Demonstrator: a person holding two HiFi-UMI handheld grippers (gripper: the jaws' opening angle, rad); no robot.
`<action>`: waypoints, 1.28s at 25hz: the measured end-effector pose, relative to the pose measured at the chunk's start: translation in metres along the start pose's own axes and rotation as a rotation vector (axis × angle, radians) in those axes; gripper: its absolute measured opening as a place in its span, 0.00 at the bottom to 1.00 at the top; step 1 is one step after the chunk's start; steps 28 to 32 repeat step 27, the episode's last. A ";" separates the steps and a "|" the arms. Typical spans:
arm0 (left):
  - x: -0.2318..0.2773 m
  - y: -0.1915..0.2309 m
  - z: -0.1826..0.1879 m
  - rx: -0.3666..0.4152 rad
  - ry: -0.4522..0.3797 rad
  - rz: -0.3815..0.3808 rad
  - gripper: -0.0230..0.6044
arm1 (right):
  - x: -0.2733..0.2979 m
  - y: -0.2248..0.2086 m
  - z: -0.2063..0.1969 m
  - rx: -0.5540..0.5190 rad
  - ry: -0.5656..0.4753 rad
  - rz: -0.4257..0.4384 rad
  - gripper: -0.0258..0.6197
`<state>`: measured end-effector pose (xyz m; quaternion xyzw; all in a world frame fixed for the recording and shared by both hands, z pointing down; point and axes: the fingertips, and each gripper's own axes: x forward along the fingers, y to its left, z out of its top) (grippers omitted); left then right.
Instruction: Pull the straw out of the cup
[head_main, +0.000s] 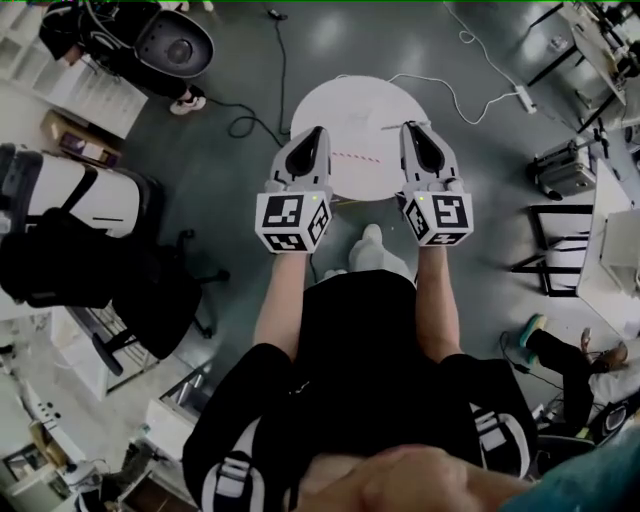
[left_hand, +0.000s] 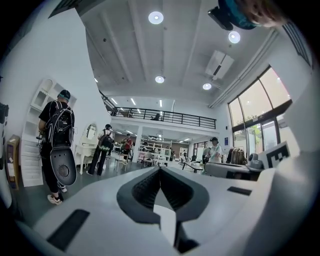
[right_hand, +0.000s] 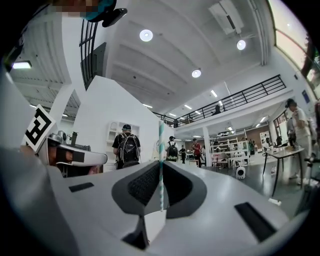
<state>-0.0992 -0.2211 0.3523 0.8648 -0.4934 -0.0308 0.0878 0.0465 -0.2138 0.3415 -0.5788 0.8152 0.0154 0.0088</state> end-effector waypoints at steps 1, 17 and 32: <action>-0.005 0.000 0.000 -0.003 -0.002 0.004 0.05 | -0.002 0.005 -0.001 -0.004 0.006 0.009 0.09; -0.024 -0.004 0.000 -0.006 -0.014 0.030 0.05 | -0.009 0.030 0.010 -0.022 0.016 0.080 0.09; -0.038 0.008 -0.005 0.005 -0.027 0.041 0.05 | -0.004 0.048 0.005 -0.031 0.014 0.116 0.09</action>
